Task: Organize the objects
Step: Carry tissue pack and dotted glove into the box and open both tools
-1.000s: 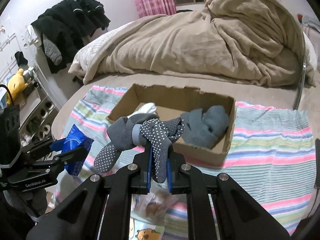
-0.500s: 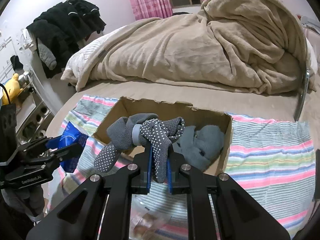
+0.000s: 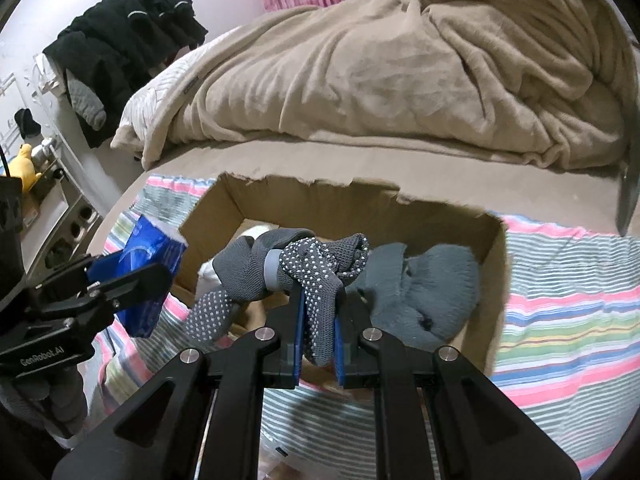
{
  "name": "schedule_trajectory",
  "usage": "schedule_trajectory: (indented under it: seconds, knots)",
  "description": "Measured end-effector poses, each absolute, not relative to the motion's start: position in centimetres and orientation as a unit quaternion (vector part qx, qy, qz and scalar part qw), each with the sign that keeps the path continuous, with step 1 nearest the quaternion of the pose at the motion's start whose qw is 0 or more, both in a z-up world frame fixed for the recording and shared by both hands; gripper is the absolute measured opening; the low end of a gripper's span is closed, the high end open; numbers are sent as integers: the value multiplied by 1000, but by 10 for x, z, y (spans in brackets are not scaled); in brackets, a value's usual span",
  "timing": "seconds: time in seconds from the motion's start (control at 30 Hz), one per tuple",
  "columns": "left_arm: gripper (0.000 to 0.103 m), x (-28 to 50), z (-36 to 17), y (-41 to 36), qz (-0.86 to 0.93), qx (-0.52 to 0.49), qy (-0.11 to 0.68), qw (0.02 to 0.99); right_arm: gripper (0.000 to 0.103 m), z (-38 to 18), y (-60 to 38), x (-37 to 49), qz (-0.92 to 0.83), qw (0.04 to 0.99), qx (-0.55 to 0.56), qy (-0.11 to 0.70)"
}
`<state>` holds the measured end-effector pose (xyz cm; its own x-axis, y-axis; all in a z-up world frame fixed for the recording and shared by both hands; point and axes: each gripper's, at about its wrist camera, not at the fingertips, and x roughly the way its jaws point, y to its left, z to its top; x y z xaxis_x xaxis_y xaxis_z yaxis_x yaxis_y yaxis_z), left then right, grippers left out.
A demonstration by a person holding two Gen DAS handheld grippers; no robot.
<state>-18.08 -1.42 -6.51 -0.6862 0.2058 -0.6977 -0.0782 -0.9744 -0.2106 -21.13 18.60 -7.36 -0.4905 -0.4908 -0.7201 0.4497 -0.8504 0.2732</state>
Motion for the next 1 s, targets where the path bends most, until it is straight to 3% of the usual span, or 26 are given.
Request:
schedule_trajectory:
  seconds: [0.3,0.4,0.47,0.53,1.0]
  knots:
    - [51,-198,-69,-7,913,-391,-82,85,17,-97,179,-225,-857,262,444,-20]
    - [51,-202,-69,-2,912,-392,-80,87,31,-97,184,-227,-855,263,445,-36]
    - [51,-205,-70,0,912,-393,-79,88,47,-92,188,-226,-858,263,440,-40]
    - [51,-208,-70,3,912,-394,-79,89,53,-84,192,-225,-860,267,432,-48]
    - [54,-240,-84,19,900,-414,-96,95,55,-65,218,-223,-880,243,406,-45]
